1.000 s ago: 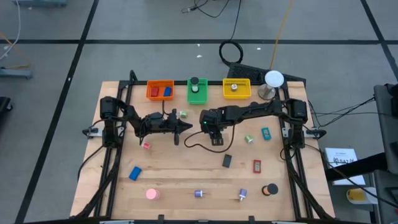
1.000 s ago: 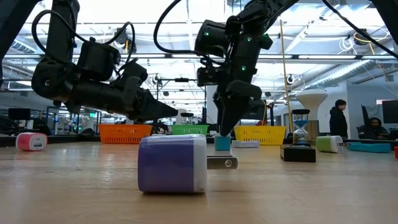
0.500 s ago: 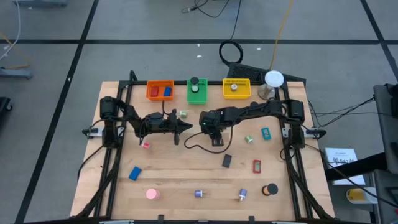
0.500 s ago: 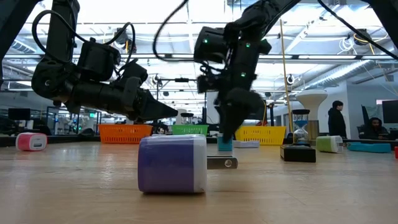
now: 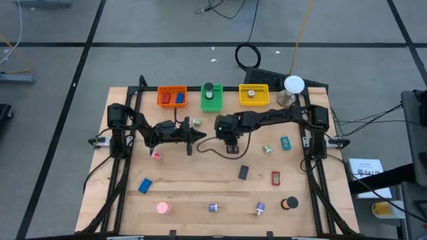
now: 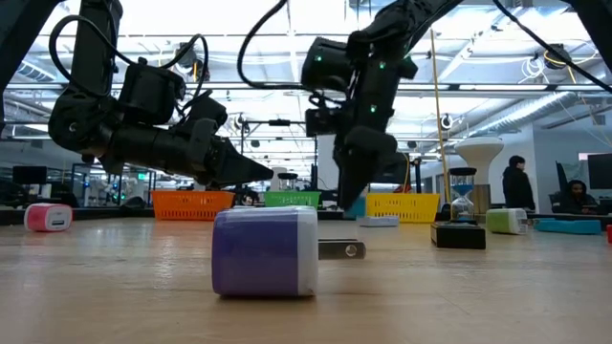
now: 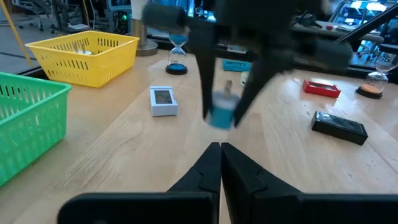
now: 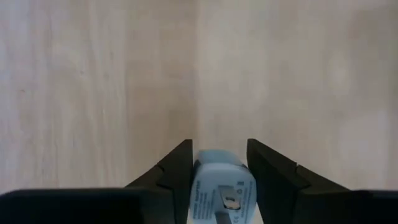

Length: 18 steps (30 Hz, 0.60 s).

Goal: Pick & Place Office items
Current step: Put the blue charger adapter into the yellow bin

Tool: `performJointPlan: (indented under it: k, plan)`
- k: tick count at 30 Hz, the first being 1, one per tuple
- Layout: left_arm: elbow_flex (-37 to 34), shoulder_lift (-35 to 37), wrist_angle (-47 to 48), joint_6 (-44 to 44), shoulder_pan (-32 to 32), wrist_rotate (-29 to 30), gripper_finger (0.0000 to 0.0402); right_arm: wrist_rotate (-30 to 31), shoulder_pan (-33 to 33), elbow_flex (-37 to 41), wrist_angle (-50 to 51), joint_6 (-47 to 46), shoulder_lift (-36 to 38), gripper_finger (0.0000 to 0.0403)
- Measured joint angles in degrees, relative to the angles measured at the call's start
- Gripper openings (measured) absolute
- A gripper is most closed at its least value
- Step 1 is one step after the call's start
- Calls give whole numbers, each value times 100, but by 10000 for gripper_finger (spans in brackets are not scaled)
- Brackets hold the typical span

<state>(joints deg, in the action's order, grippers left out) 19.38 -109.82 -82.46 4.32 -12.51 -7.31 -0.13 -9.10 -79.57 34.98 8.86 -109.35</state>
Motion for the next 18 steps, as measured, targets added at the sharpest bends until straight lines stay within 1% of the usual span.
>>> performJointPlan:
  k: [4, 7, 10, 12, 15, 18]
  plan:
    - [0, 0, -3, -13, 7, -3, 8, -2, -221, 0, 201, -232, 428, 121]
    - [0, 0, -4, -13, 7, -4, 3, -5, -569, 0, 478, -495, 849, 121]
    - [0, 0, -7, -11, 7, -4, 12, 78, -1189, -2, 690, -714, 1233, 121]
    - [0, 0, -9, -9, 7, -4, 14, 289, -1669, -9, 804, -778, 1363, 121]
    - [0, 0, -41, -7, 7, -4, 7, 320, -2456, -11, 958, -820, 1347, 121]
    - [0, 0, -46, 4, 13, -4, 3, 351, -3106, -11, 909, -865, 1115, 121]
